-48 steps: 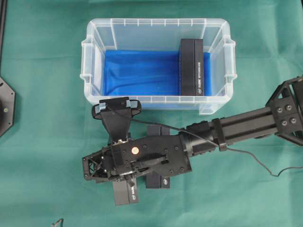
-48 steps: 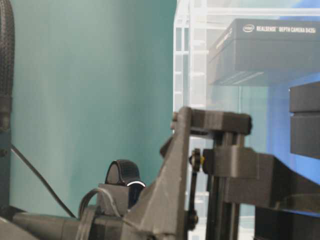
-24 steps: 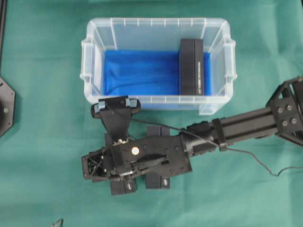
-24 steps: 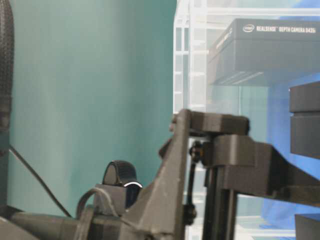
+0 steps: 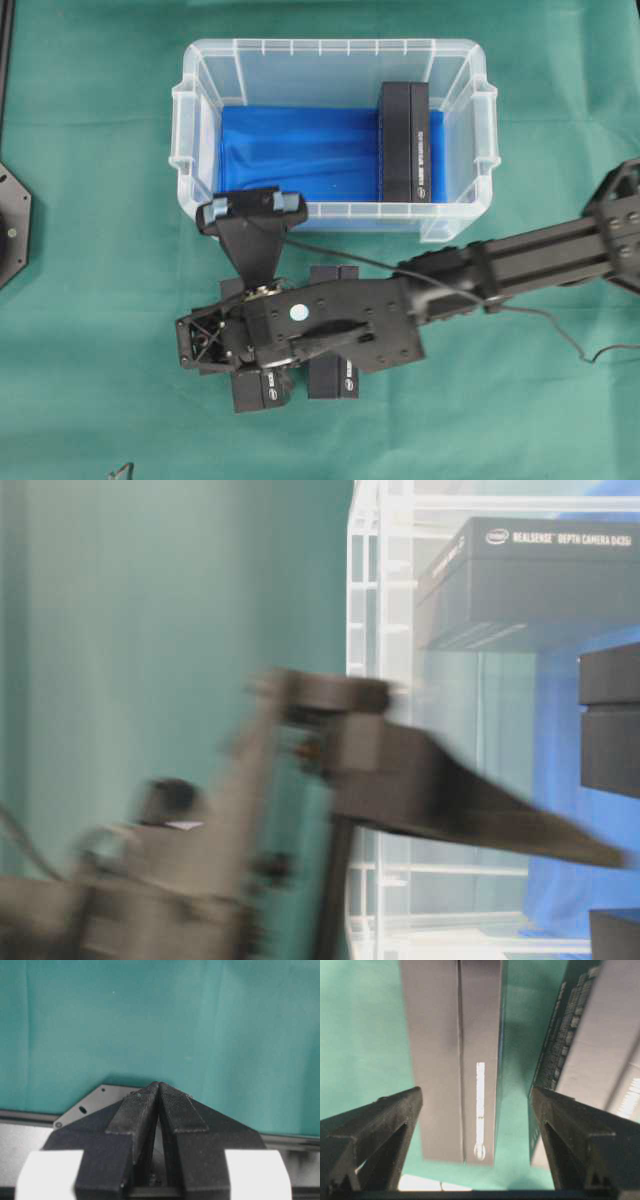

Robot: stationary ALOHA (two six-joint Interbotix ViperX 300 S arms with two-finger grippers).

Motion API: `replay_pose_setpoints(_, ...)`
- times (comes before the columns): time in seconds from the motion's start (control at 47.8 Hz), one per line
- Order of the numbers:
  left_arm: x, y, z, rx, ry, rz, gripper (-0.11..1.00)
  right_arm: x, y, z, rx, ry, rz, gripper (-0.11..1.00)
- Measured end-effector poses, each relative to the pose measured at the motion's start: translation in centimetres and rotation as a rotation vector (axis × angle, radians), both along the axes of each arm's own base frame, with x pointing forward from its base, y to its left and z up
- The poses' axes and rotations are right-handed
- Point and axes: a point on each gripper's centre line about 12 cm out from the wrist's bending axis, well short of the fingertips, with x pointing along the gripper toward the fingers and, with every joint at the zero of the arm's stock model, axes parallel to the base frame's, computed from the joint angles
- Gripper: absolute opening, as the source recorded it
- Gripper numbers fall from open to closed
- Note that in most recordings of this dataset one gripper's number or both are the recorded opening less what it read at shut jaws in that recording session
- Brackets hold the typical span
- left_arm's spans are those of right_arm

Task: Take the box out of the case with the right arm.
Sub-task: 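Open the right gripper and release the box upright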

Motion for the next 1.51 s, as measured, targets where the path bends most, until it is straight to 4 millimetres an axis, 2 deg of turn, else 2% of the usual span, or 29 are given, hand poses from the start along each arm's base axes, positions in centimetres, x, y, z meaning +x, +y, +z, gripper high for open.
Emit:
replay_pose_setpoints(0.146, 0.0, 0.0, 0.0, 0.001, -0.002, 0.002, 0.0, -0.8, -1.3, 3.9, -0.042, -0.038, -0.021, 0.86)
replay_pose_setpoints(0.251, 0.0, 0.0, 0.0, 0.001, 0.0, 0.002, 0.0, -1.1, -2.0, 5.3, -0.068, -0.047, -0.033, 0.86)
replay_pose_setpoints(0.586, 0.0, 0.0, 0.0, 0.0, -0.002, 0.005, 0.0, -1.7, -2.3, 5.3, -0.086, 0.001, -0.017, 0.83)
replay_pose_setpoints(0.837, 0.0, 0.0, 0.0, 0.0, -0.002, 0.003, 0.0, -3.9, -2.2, 5.5, -0.1, 0.088, -0.01, 0.79)
replay_pose_setpoints(1.171, 0.1, 0.0, -0.1, 0.001, 0.004, 0.005, 0.0, -9.9, -1.9, 6.6, -0.1, 0.103, -0.007, 0.79)
replay_pose_setpoints(1.506, 0.2, 0.0, -0.1, 0.001, 0.006, 0.003, 0.0, -18.6, -1.9, 6.8, -0.09, 0.08, 0.02, 0.79)
